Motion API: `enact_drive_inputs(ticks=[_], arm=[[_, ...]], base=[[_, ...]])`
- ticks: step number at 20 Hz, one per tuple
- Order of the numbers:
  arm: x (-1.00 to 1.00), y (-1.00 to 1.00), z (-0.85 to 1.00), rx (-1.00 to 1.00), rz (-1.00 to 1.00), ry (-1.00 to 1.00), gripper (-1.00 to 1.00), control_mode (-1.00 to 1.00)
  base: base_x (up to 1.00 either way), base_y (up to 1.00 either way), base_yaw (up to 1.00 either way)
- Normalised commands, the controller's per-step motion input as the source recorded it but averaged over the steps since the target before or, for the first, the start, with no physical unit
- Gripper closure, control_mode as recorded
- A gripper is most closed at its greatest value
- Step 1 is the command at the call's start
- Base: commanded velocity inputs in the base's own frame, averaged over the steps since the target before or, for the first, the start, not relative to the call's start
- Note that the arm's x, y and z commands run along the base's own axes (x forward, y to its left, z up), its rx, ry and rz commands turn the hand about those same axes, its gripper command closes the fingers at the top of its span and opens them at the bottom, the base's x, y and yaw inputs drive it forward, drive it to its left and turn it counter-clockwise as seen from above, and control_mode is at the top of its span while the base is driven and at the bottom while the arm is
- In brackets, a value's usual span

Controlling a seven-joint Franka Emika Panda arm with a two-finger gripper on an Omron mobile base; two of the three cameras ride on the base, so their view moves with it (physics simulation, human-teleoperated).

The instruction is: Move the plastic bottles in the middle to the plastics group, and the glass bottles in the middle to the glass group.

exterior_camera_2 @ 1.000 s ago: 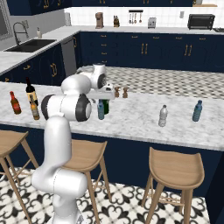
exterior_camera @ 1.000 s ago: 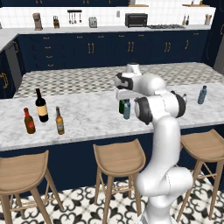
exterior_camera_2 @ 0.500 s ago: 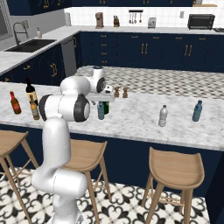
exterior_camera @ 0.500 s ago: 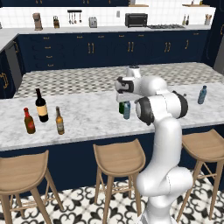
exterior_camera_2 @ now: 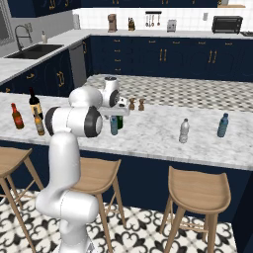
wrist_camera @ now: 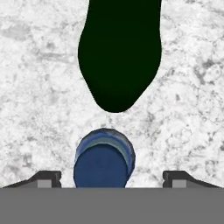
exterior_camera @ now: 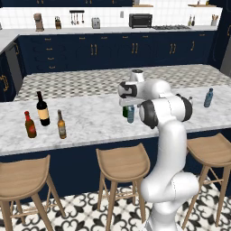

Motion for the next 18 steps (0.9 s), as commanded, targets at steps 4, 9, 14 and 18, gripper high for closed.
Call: enact_drive_inputs(ticks=[4, 9, 14, 18], arm=[[0.03, 0.00, -0.21, 0.00, 0.04, -0.06, 1.00, -1.00], [-0.03, 0.00, -0.29, -0.01, 0.11, -0.10, 1.00, -1.00], [-0.50, -0.21, 0.31, 0.00, 0.10, 0.01, 1.00, -1.00], [-0.56, -0.59, 0.47, 0.00, 0.00, 0.08, 1.00, -1.00]], base=[[0.00, 0.00, 0.00], [0.00, 0.00, 0.00], [0.00, 0.00, 0.00], [0.00, 0.00, 0.00]])
